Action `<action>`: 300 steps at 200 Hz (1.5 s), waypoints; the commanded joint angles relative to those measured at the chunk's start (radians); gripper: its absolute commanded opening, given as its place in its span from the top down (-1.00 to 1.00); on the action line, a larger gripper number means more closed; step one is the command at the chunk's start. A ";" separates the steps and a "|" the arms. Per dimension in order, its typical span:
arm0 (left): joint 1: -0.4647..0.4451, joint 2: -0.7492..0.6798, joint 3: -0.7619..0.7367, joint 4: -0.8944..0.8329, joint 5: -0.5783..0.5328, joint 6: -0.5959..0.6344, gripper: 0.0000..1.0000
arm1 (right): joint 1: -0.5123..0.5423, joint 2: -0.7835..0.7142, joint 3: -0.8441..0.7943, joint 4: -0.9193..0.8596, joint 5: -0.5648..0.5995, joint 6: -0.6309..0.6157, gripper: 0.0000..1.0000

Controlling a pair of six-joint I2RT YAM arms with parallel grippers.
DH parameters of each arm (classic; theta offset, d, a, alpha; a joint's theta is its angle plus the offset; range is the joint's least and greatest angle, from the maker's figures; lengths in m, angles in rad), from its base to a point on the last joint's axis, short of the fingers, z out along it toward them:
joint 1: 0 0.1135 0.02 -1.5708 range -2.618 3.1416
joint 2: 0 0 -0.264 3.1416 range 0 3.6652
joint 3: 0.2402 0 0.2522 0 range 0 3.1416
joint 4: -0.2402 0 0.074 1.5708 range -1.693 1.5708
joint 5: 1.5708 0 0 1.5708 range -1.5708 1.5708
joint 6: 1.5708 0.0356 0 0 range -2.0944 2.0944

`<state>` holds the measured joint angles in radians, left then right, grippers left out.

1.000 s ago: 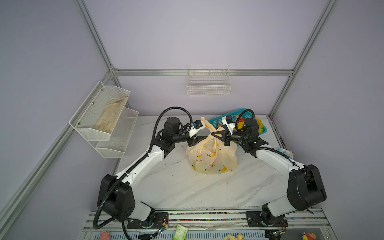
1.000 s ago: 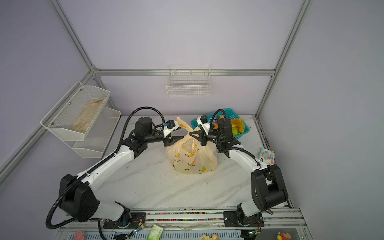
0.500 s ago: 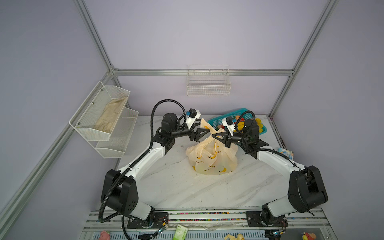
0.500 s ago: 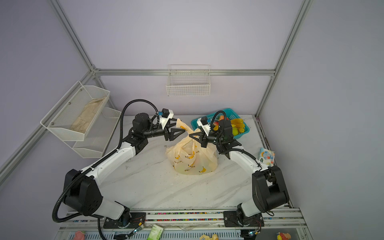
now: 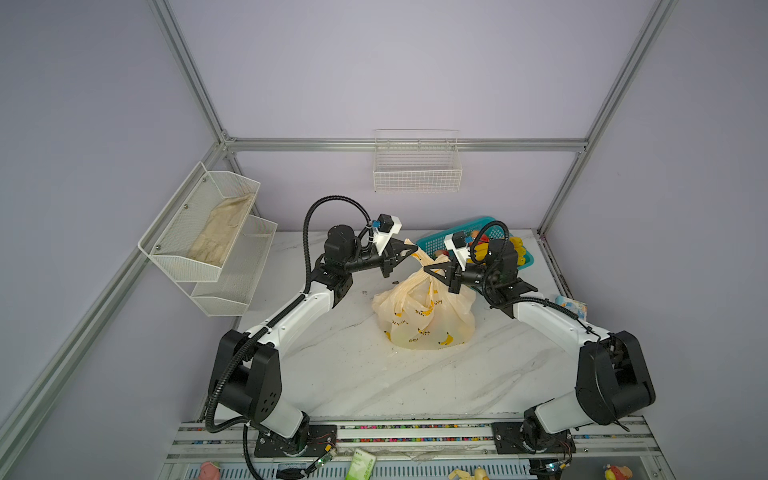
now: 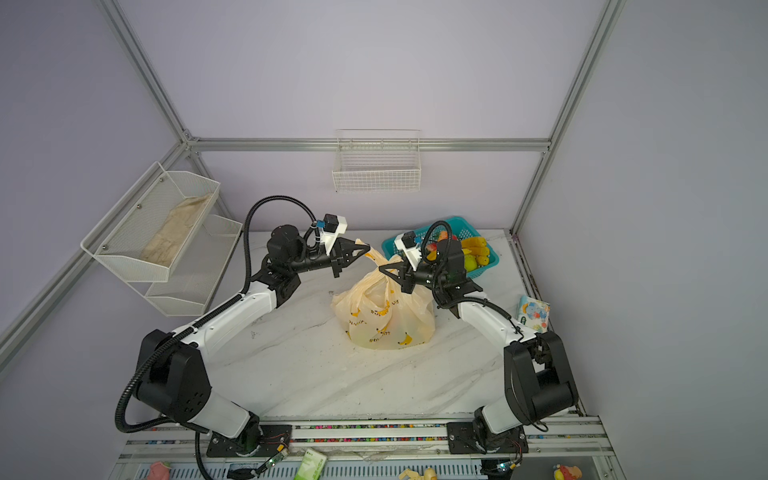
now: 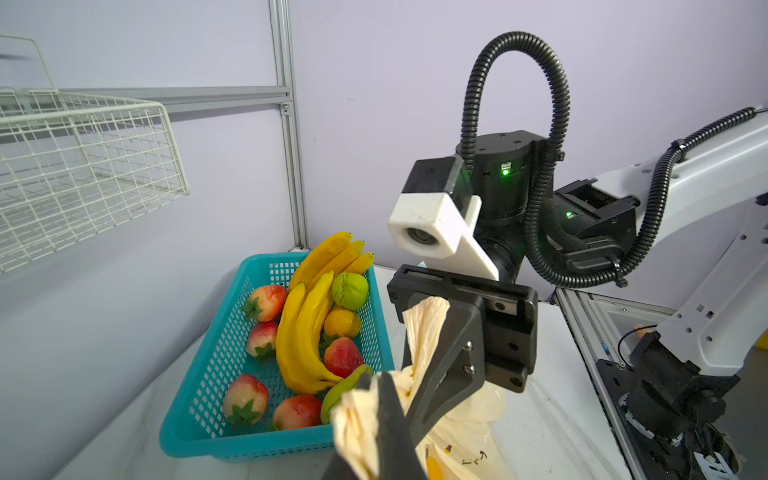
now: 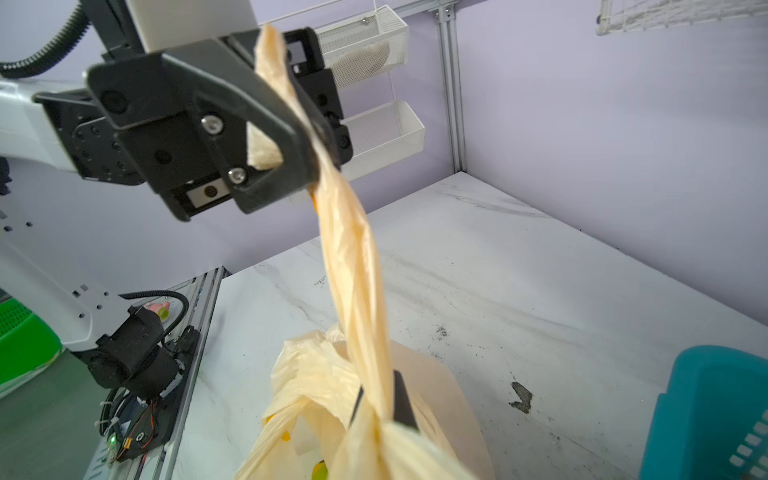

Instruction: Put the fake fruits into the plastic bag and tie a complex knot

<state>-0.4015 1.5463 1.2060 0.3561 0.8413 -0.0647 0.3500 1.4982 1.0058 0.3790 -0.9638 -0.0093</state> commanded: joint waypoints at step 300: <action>-0.111 0.026 -0.237 0.107 -0.168 0.436 1.00 | 0.025 0.026 -0.042 0.087 0.111 0.309 -0.05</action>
<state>-0.5121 1.5730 0.9344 0.4603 0.6563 0.3550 0.3698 1.5448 0.9638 0.5053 -0.8494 0.3408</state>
